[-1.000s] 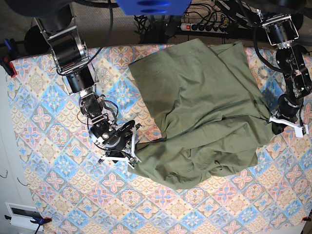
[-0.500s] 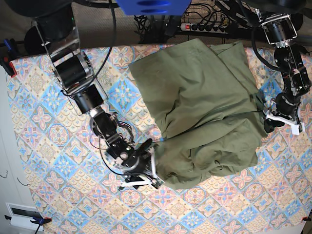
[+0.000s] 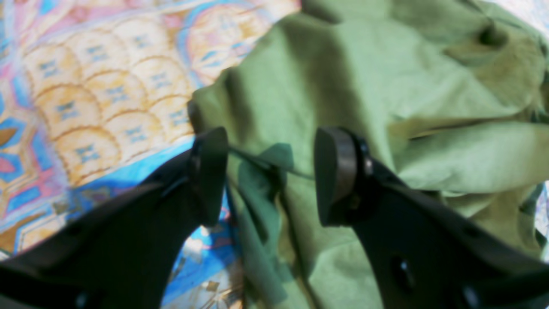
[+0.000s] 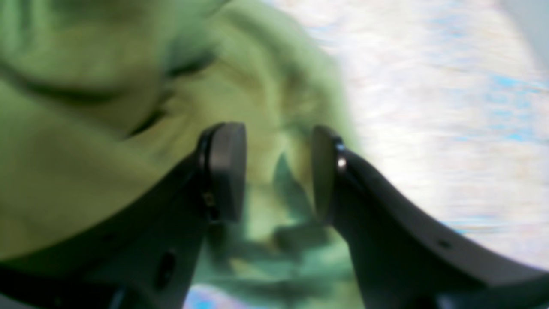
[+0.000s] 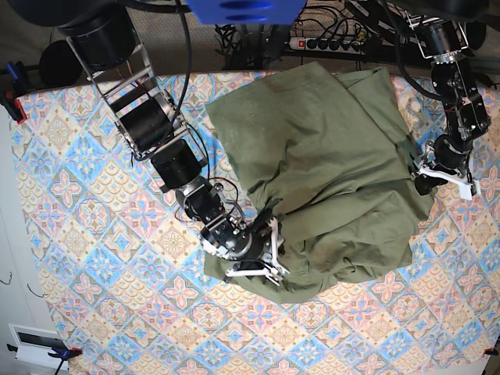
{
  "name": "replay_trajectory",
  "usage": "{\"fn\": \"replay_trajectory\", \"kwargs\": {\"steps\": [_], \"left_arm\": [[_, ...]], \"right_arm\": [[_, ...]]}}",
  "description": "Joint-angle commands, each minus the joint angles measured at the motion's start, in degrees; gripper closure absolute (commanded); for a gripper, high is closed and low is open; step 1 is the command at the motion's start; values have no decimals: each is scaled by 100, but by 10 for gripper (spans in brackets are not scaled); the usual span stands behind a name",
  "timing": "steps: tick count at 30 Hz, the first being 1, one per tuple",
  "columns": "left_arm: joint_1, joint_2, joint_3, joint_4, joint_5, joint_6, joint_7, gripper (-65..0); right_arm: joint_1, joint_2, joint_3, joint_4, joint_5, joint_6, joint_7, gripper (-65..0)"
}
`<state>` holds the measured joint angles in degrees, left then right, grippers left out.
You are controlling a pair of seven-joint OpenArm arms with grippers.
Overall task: Layout the t-shirt on the table in an organized manner, then fold the t-shirt properly
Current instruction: 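Regrasp the shirt with both grippers and lift it off the table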
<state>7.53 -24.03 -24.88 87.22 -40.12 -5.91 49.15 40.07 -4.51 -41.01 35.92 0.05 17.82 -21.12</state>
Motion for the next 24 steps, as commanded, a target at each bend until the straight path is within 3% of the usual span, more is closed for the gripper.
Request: {"fn": "replay_trajectory", "kwargs": {"steps": [1, 5, 10, 16, 20, 24], "left_arm": [[-54, -107, -30, 109, -98, -73, -101, -304], [-45, -54, -30, 109, -98, -73, -101, -304], [-45, 16, -30, 109, -89, -73, -101, -304], [122, 25, 304, 329, -89, -73, -93, -303], [535, -63, 814, 1348, -98, -73, -93, -303], [895, -36, 1121, 1972, -89, -73, -93, -303]], "right_arm": [[261, 95, 36, -63, -27, -90, 174, -241], [287, 95, 53, -300, -27, -90, 517, -241], [357, 95, 53, -300, -27, -266, 561, -241], [366, 95, 9, -300, -27, -240, 104, -237], [340, 113, 0, -300, -27, -240, -81, -235], [129, 113, -8, -300, -27, -55, -345, -163]]}}
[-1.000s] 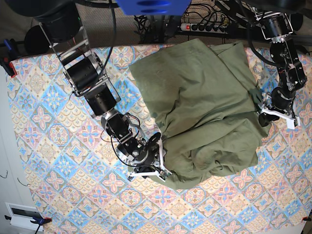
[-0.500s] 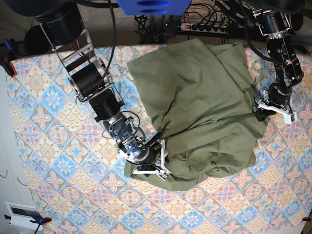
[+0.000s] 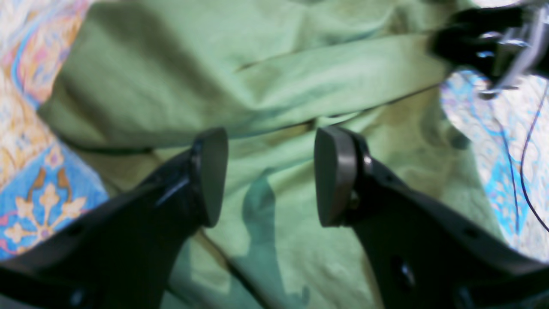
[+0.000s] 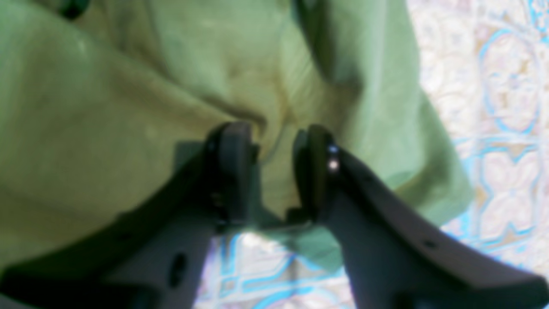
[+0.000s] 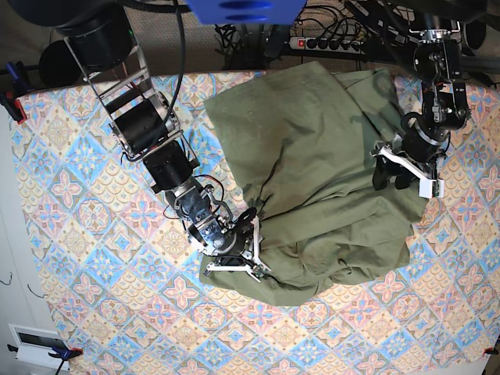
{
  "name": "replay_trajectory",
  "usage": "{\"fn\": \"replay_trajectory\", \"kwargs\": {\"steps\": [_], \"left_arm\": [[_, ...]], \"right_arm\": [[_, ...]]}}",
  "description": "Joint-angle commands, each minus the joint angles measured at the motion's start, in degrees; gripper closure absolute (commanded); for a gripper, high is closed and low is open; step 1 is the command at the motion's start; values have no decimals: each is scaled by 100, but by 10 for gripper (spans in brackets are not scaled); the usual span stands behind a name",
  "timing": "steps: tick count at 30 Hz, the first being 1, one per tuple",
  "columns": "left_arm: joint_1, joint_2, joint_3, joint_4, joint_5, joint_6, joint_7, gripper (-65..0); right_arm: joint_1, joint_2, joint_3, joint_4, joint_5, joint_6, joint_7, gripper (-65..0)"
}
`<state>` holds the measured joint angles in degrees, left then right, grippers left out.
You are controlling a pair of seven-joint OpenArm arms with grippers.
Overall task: Layout the t-shirt on the table in an organized manner, then fold the t-shirt properly
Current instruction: 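Regrasp the shirt with both grippers and lift it off the table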
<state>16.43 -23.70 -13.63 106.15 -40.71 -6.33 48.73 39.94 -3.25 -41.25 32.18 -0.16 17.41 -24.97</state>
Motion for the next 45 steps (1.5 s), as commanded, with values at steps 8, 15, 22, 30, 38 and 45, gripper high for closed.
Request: {"fn": "replay_trajectory", "kwargs": {"steps": [8, 15, 22, 30, 38, 45], "left_arm": [[349, -96, 1402, 132, 23, -31, -51, -303], [199, -69, 2387, -413, 629, -31, -51, -280], [76, -104, 2721, -1125, 1631, -31, -51, -80], [111, -1019, 2712, -1134, 1886, -31, -51, -62], [94, -1572, 2000, -1177, 1904, -31, -69, -64], [-249, -1564, 1024, -1687, 1895, -31, -77, -65]], "right_arm": [[-262, -14, 16, 135, -6, 901, -619, -27], [-983, 382, 16, 1472, -14, 910, -1261, -20], [-1291, 725, 24, 2509, -6, 910, -1868, -21], [-1476, 1023, 16, 2544, -6, 910, -2219, -22], [-1836, 1419, 16, 2544, -6, 910, -2219, -20], [-2583, 1806, 24, 3265, -6, 910, -2228, -19]]}}
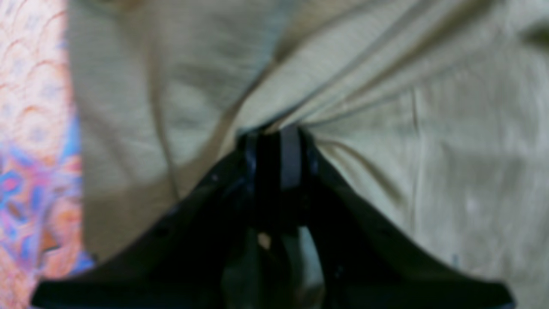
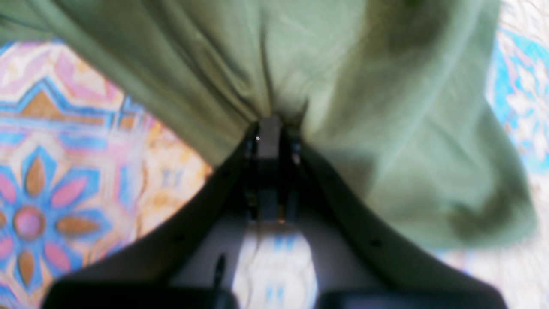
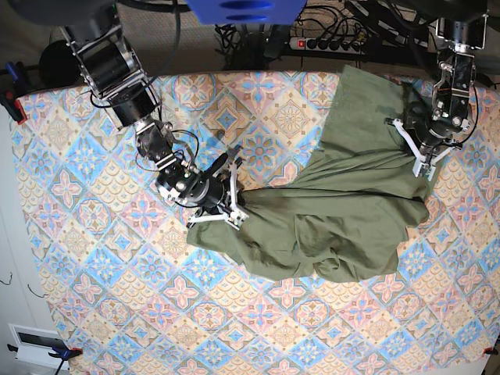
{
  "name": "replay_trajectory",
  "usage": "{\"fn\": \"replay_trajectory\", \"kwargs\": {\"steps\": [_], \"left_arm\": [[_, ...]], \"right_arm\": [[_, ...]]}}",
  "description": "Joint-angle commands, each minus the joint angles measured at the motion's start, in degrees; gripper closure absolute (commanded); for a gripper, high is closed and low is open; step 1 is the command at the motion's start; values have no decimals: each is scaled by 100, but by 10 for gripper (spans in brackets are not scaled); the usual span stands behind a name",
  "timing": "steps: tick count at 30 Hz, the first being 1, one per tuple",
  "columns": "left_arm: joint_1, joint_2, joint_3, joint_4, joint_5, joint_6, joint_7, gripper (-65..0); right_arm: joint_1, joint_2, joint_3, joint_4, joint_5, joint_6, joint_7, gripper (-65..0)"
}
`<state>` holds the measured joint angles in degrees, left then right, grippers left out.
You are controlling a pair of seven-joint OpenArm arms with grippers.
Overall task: Layout the t-shirt on the table in an organized manner, then fold the t-shirt properly
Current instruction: 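Regrasp the shirt with both grippers and lift it off the table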
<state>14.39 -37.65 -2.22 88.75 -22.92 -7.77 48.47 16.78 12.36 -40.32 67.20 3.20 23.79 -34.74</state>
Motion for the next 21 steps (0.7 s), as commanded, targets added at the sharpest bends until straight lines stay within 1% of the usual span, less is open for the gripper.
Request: {"fn": "replay_trajectory", "kwargs": {"steps": [1, 3, 9, 13, 14, 17, 19, 21], "left_arm": [[-90, -169, -187, 26, 116, 113, -51, -65], [-257, -169, -319, -9, 116, 113, -60, -65], [-776, -160, -389, -9, 116, 113, -60, -65], [-1039, -160, -398, -18, 133, 113, -60, -65], [-1101, -160, -389, -18, 133, 113, -60, -65], [-1171, -160, -389, -18, 133, 131, -60, -65], [-1171, -152, -389, -18, 133, 131, -60, -65], [-1136, -125, -372, 0, 125, 131, -60, -65]], "right_arm": [[-398, 360, -70, -25, -342, 271, -1286, -19], [-618, 500, -70, 484, -342, 271, -1506, -19], [-1313, 509, -70, 1970, -342, 271, -2051, -19], [-1453, 518, 1, 2832, -342, 271, -2104, -20], [-1453, 518, 106, 3016, -342, 271, -2104, -21], [-1453, 527, 388, 3342, -342, 271, -2095, -21], [-1453, 518, 607, 3271, -342, 271, -2077, -20], [-1181, 500, 774, 3183, -342, 271, -2077, -20]]}}
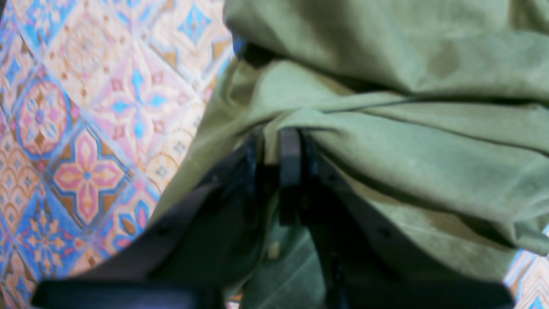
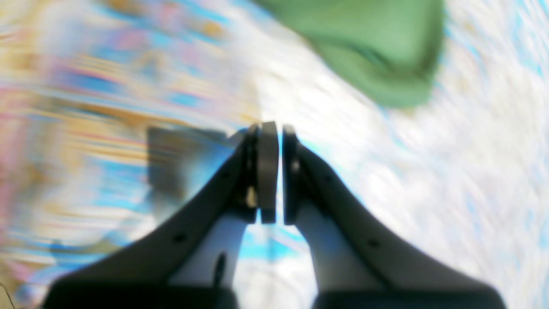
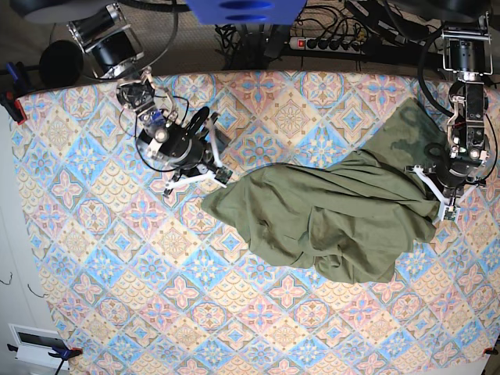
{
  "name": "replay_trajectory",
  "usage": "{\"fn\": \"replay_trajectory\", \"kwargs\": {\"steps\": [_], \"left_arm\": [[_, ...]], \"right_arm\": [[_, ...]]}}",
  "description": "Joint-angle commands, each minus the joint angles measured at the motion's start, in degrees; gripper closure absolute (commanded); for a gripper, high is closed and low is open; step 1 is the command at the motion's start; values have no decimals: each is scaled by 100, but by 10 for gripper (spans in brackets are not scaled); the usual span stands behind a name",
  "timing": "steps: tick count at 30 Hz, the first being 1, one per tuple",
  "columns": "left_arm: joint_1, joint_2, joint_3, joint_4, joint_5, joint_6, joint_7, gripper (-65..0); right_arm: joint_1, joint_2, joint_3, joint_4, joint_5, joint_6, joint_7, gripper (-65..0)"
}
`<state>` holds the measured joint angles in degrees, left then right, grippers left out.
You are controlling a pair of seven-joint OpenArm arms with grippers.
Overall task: Layout the t-shirt on the table in an organized manner, then fold the t-shirt properly
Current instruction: 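Regrasp the shirt with both grippers and lift it off the table, then stretch the held shirt between grippers, right gripper pulling outward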
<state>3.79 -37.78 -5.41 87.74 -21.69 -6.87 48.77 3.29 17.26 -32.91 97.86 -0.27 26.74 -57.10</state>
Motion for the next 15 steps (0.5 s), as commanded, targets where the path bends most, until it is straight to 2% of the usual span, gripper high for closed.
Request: {"fn": "replay_trajectory", "kwargs": {"steps": [1, 4, 7, 9, 15], "left_arm": [[-67, -51, -52, 100, 2, 41, -91, -65], [74, 64, -79, 100, 2, 41, -91, -65], [258, 108, -52, 127, 2, 41, -91, -64], [346, 283, -88, 127, 2, 41, -91, -64], [504, 486, -79, 127, -7, 41, -91, -64]], "right_arm": [[352, -51, 51, 90, 14, -24, 158, -20], [686, -306, 69, -33, 14, -24, 167, -21], [941, -499, 69, -200, 5, -24, 484, -20], [1021, -710, 69, -244, 5, -24, 642, -22], [1170, -1097, 51, -578, -3, -24, 739, -24]]}}
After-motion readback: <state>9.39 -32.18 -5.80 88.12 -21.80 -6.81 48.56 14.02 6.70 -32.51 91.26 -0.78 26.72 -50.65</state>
